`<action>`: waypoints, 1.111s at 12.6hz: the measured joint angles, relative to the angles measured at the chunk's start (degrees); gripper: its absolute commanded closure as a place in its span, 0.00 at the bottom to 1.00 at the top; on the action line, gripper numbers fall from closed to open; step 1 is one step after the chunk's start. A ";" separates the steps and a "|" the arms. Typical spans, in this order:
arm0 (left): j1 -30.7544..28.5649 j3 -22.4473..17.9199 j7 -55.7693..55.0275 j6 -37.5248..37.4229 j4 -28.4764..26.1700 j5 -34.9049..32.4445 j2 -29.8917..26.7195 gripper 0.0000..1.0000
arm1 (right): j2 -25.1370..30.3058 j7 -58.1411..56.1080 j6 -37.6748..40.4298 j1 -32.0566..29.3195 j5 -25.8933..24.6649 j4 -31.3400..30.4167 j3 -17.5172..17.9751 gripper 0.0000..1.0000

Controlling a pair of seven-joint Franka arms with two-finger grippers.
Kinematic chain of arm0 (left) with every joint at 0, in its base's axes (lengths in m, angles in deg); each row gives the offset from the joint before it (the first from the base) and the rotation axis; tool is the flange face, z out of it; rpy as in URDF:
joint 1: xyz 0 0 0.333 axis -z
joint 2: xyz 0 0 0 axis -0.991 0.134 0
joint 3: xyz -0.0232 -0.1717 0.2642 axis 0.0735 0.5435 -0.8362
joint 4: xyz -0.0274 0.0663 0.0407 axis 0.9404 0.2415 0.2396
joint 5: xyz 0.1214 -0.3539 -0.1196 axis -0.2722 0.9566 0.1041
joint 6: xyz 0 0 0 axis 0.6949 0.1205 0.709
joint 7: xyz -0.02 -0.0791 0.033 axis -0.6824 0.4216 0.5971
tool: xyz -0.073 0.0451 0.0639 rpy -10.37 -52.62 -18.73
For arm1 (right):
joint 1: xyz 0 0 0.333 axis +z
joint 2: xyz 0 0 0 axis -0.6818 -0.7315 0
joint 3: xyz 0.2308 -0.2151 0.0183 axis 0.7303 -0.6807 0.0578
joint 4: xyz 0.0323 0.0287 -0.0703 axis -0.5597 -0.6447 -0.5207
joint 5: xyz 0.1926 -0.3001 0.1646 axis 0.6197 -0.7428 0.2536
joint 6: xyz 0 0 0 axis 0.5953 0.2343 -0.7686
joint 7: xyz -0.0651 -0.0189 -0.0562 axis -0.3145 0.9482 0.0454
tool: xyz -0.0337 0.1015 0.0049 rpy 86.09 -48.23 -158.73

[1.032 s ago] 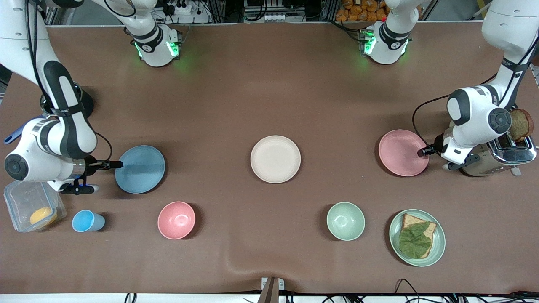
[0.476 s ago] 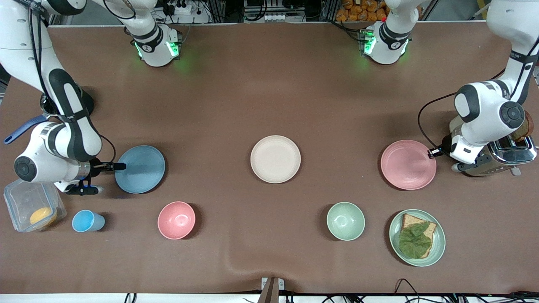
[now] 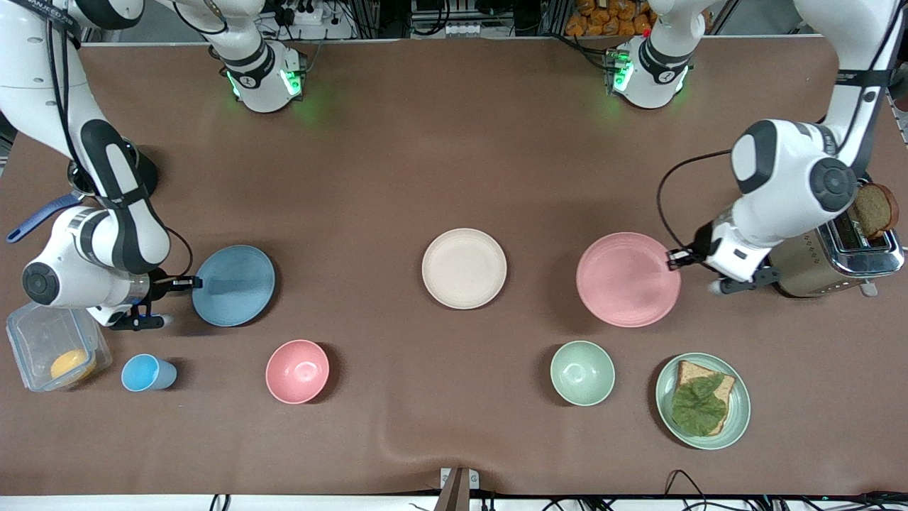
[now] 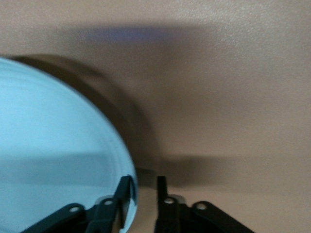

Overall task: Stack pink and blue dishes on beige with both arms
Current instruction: 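Carry the pink plate onto the beige plate with the left gripper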

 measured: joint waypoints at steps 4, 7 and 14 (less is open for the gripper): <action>1.24 7.83 -9.08 0.16 0.36 0.15 1.32 1.00 | 0.93 -0.34 0.99 0.01 0.34 0.35 0.39 1.00; 6.05 8.33 -14.41 3.97 0.41 0.15 3.85 1.00 | 3.01 -0.70 3.39 0.19 0.34 1.43 1.27 1.00; 15.99 8.10 -26.19 14.00 0.36 -3.57 12.65 1.00 | 6.77 -0.66 13.19 0.63 3.90 5.54 4.47 1.00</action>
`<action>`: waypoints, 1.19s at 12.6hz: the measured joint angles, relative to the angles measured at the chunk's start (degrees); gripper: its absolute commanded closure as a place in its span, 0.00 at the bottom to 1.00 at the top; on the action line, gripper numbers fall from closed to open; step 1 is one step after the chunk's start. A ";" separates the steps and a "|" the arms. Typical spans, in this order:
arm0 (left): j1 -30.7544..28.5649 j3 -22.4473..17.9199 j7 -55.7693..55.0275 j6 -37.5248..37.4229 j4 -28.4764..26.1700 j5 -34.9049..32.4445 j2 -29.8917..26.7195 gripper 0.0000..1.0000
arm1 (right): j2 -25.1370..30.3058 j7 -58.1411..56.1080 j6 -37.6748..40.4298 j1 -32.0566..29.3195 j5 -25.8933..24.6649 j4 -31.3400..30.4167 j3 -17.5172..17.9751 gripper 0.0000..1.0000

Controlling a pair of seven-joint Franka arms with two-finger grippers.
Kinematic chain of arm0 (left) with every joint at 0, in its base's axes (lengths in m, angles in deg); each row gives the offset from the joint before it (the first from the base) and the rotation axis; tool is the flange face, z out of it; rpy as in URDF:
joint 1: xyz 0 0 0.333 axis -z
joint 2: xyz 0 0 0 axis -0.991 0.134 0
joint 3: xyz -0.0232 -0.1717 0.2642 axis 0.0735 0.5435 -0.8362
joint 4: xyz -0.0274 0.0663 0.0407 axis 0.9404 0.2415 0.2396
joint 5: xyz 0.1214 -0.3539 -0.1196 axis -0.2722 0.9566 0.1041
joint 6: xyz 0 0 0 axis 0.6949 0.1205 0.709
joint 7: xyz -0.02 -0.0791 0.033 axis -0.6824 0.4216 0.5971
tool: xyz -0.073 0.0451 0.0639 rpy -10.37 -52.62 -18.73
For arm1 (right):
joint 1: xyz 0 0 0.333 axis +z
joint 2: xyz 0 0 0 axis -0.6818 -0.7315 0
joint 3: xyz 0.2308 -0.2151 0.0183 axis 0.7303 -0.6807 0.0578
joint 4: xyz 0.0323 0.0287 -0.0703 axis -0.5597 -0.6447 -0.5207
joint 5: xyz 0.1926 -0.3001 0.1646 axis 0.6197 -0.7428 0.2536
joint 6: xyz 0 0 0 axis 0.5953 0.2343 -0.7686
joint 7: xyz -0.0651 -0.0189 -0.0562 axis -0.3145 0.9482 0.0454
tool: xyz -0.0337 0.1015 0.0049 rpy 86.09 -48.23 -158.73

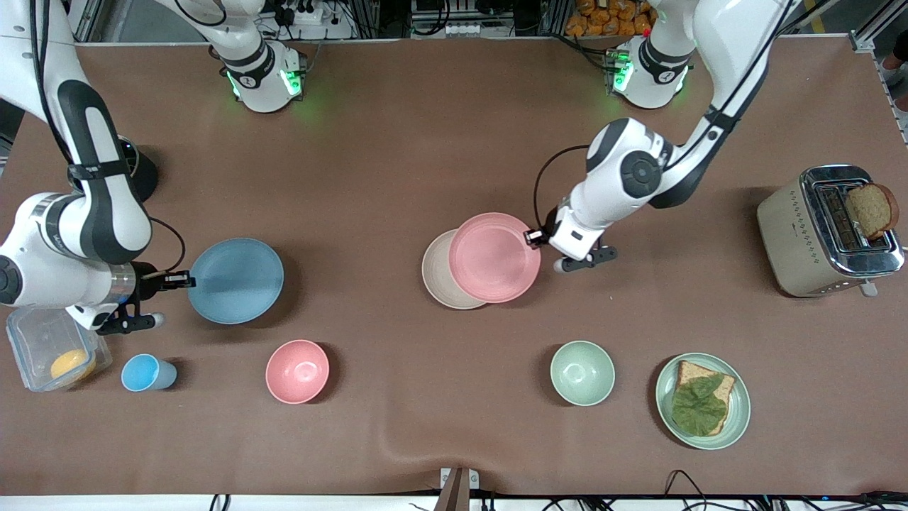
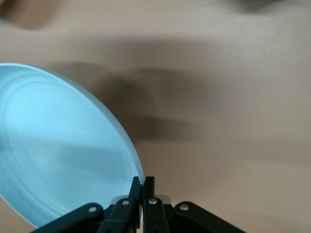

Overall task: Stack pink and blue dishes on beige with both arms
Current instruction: 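Carry the pink plate onto the beige plate with the left gripper, then release the pink plate with the left gripper while the right gripper lifts the blue plate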

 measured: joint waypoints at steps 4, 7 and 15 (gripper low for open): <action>3.09 -0.67 -8.55 3.85 0.05 -9.63 4.81 1.00 | 0.00 0.26 3.99 0.90 4.30 1.69 0.62 1.00; 3.31 -0.84 -11.15 5.76 0.99 -12.71 7.67 1.00 | 0.00 3.03 5.16 2.85 5.75 2.17 0.79 1.00; 11.56 -7.31 -14.32 5.89 5.57 -12.87 10.26 0.01 | 0.00 17.03 5.26 12.00 10.57 4.12 1.94 1.00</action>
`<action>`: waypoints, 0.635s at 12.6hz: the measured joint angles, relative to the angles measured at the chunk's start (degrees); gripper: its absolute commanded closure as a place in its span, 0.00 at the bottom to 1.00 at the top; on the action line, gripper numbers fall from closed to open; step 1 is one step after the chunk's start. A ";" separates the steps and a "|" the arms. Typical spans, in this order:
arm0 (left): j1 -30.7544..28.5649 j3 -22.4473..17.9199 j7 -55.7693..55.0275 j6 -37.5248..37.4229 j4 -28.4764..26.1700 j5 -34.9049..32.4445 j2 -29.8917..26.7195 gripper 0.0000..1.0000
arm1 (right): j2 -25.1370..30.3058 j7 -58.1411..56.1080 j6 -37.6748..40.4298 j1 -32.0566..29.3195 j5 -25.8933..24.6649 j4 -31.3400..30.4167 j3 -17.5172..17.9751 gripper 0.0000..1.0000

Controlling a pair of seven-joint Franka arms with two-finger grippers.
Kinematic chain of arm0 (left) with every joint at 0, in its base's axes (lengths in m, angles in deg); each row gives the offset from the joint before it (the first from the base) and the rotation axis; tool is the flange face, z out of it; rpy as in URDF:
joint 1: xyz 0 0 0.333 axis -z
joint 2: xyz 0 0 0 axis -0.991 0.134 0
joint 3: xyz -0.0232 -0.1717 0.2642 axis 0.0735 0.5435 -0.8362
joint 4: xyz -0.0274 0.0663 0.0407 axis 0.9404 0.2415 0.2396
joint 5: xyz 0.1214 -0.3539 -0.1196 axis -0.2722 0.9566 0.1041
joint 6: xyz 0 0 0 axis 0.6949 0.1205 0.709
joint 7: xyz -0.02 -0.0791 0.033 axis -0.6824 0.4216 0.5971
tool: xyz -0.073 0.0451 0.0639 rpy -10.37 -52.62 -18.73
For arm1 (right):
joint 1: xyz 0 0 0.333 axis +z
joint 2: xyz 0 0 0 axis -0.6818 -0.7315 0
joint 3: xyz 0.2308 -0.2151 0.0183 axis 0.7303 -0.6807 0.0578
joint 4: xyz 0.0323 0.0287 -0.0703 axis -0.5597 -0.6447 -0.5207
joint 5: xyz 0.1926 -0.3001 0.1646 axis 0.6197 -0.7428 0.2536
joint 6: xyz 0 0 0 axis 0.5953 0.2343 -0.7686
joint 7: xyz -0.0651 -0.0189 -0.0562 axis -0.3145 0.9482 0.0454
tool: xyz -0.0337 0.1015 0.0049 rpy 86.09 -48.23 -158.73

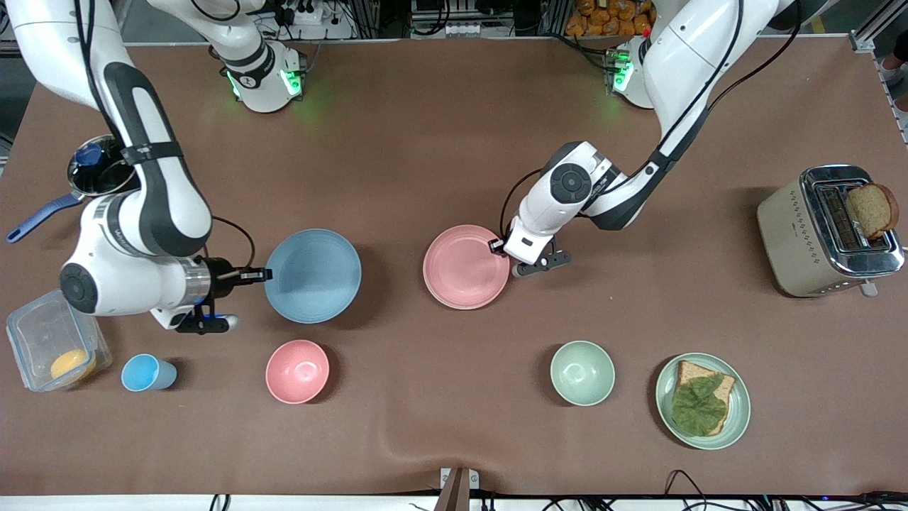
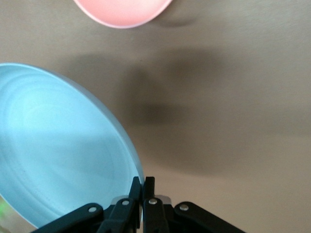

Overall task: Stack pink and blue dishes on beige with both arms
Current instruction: 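Release the pink plate with the left gripper while the right gripper lifts the blue plate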

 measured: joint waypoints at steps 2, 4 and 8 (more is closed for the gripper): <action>-0.01 -0.16 -2.95 0.01 0.75 0.00 0.08 0.00 | 0.00 2.55 -0.81 1.73 0.06 0.00 0.02 1.00; -0.03 -0.17 -5.87 0.02 2.17 -0.04 -0.02 0.00 | 0.00 3.37 -1.25 2.91 0.07 0.00 0.02 1.00; -3.70 -0.67 -5.82 -4.53 5.15 -1.57 -6.79 0.00 | -0.08 3.51 -1.69 4.77 1.35 -0.01 0.03 1.00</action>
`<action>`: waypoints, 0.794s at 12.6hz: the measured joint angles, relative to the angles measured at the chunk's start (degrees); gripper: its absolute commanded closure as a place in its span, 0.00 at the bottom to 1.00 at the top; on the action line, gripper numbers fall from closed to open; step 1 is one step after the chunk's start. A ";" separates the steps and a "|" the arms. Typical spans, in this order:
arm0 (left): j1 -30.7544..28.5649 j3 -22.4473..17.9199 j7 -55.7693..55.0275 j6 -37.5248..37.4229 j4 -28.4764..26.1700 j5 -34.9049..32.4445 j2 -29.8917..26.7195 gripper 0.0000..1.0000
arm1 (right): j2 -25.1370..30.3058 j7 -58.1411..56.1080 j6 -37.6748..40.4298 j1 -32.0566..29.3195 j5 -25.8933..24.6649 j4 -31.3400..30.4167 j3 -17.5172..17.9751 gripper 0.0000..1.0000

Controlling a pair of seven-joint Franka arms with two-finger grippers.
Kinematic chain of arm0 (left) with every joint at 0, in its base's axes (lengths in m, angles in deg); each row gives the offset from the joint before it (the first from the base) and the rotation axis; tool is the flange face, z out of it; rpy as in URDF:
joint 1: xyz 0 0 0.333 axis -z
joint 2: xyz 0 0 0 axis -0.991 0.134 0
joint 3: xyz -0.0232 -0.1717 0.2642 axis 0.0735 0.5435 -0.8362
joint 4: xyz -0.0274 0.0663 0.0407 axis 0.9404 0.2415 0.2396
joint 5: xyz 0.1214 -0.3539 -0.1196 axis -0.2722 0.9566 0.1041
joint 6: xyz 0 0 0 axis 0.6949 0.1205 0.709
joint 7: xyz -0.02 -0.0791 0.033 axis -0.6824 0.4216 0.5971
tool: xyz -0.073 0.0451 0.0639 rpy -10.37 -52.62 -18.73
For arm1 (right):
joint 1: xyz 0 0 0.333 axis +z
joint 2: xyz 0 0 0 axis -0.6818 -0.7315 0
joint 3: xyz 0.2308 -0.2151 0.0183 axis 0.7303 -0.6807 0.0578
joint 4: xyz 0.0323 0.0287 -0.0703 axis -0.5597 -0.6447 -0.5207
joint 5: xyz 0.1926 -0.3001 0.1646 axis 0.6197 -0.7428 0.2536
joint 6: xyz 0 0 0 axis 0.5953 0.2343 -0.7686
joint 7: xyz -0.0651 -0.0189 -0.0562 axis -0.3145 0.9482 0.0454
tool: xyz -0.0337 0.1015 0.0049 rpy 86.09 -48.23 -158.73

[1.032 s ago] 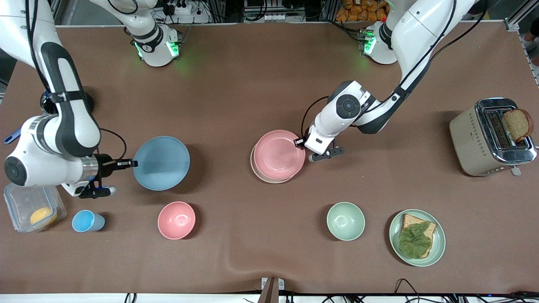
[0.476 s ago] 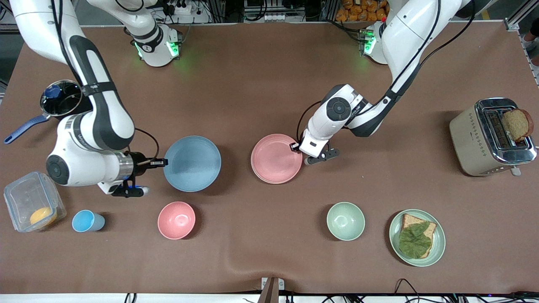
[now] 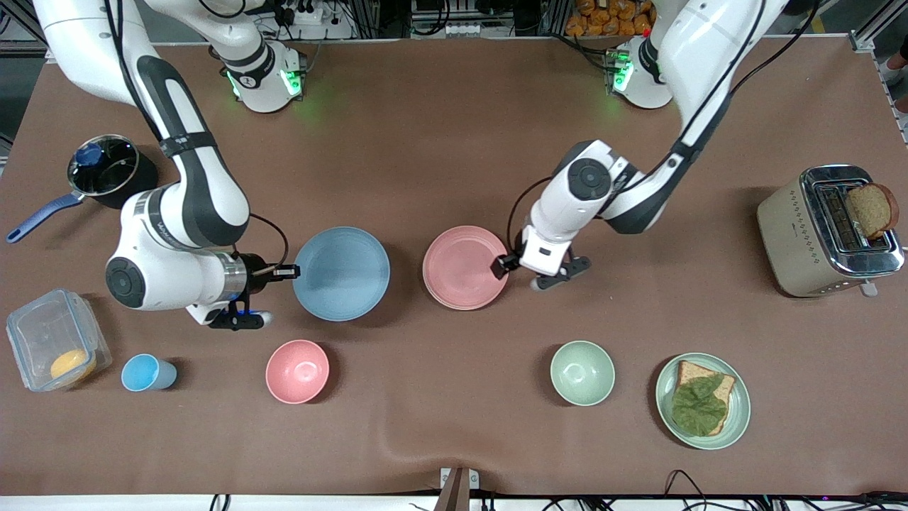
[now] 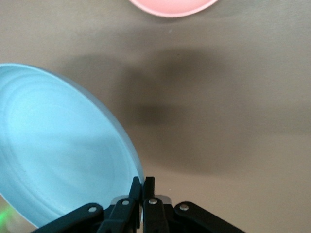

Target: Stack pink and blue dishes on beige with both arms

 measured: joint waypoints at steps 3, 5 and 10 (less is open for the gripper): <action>-8.79 -0.10 9.34 -8.77 0.51 -1.06 -9.51 0.00 | -0.59 5.12 -5.30 5.39 1.10 -0.07 0.11 1.00; -13.72 -0.14 14.51 -13.03 0.43 -1.06 -13.54 0.00 | -2.20 10.38 -10.89 10.59 1.12 -0.17 0.16 1.00; -20.56 -0.18 22.15 -23.28 2.20 -1.06 -20.41 0.00 | -5.97 16.48 -20.06 17.34 3.68 -0.23 0.13 1.00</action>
